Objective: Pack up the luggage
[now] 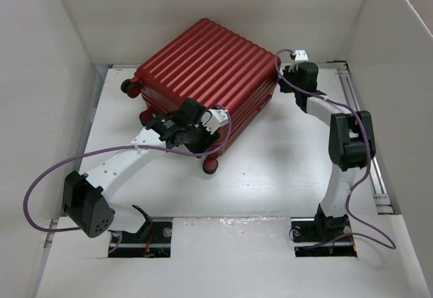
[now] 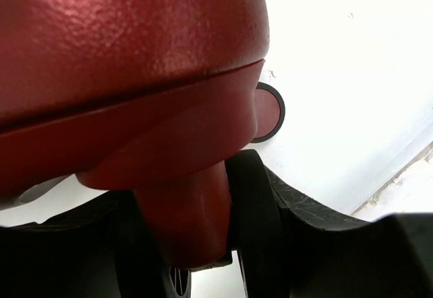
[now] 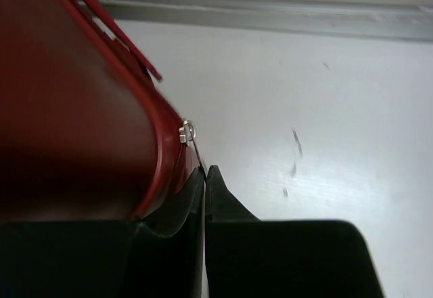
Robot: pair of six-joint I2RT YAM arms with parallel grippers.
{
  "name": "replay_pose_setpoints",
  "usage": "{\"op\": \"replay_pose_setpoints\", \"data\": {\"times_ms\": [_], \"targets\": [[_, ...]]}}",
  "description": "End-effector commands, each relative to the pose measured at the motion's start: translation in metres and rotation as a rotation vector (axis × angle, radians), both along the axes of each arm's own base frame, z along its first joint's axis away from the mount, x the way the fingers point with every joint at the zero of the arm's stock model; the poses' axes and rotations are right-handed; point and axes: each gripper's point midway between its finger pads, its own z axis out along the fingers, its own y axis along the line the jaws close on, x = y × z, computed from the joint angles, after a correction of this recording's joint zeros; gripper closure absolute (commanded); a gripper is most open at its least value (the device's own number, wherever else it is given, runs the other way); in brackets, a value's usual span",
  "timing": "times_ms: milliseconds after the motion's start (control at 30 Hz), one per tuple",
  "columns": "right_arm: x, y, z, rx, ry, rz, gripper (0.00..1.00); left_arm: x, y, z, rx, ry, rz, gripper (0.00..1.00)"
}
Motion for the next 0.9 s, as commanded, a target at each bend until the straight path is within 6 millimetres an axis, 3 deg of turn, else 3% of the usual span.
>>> {"op": "replay_pose_setpoints", "data": {"times_ms": [0, 33, 67, 100, 133, 200, 233, 333, 367, 467, 533, 567, 600, 667, 700, 767, 800, 867], "targets": [[0.058, -0.065, 0.044, -0.019, -0.159, -0.098, 1.0, -0.015, 0.002, 0.024, -0.036, -0.054, -0.096, 1.0], [0.072, -0.053, 0.069, 0.008, -0.227, 0.023, 1.0, -0.017, 0.001, 0.021, -0.039, -0.04, -0.104, 1.0], [0.073, -0.041, 0.047, 0.017, -0.194, 0.093, 1.0, -0.017, 0.001, 0.021, -0.035, -0.046, -0.114, 1.0], [0.086, -0.042, 0.068, 0.023, -0.238, 0.127, 1.0, -0.017, 0.001, 0.021, -0.035, -0.046, -0.114, 1.0], [0.093, -0.036, 0.047, 0.007, -0.221, 0.178, 1.0, -0.018, -0.001, 0.019, -0.03, -0.038, -0.124, 1.0], [0.098, -0.026, 0.059, 0.033, -0.289, 0.318, 1.0, -0.02, 0.001, 0.017, -0.019, -0.035, -0.132, 1.0], [0.101, -0.015, 0.046, 0.046, -0.309, 0.398, 1.0, -0.022, -0.002, 0.018, -0.022, -0.035, -0.155, 1.0], [0.082, 0.027, 0.062, 0.088, -0.371, 0.682, 1.0, -0.027, -0.004, 0.017, -0.016, -0.02, -0.206, 1.0], [0.076, 0.038, 0.062, 0.097, -0.37, 0.729, 1.0, -0.025, -0.005, 0.02, -0.018, -0.033, -0.215, 0.91], [0.043, 0.08, 0.064, 0.115, -0.376, 0.852, 1.0, -0.021, -0.011, 0.045, -0.051, -0.075, -0.229, 0.47], [0.019, 0.1, 0.062, 0.13, -0.376, 0.898, 1.0, -0.017, -0.021, 0.08, -0.125, -0.137, -0.238, 0.39], [-0.004, 0.119, 0.04, 0.151, -0.351, 0.928, 1.0, -0.016, -0.021, 0.098, -0.165, -0.167, -0.224, 0.33], [-0.019, 0.125, 0.055, 0.159, -0.376, 0.925, 1.0, -0.016, -0.021, 0.113, -0.194, -0.194, -0.214, 0.04], [-0.045, 0.133, 0.049, 0.195, -0.392, 0.893, 1.0, -0.02, -0.026, 0.158, -0.296, -0.274, -0.226, 0.0], [-0.074, 0.129, 0.044, 0.258, -0.403, 0.861, 1.0, -0.021, -0.025, 0.172, -0.334, -0.286, -0.204, 0.0], [-0.101, 0.122, 0.042, 0.334, -0.43, 0.799, 1.0, -0.017, -0.02, 0.205, -0.413, -0.326, -0.144, 0.0], [-0.13, 0.117, 0.028, 0.366, -0.436, 0.78, 1.0, -0.003, -0.008, 0.207, -0.417, -0.339, -0.062, 0.0], [-0.162, 0.122, 0.034, 0.433, -0.438, 0.75, 1.0, 0.019, 0.017, 0.206, -0.363, -0.381, 0.085, 0.0]]}}
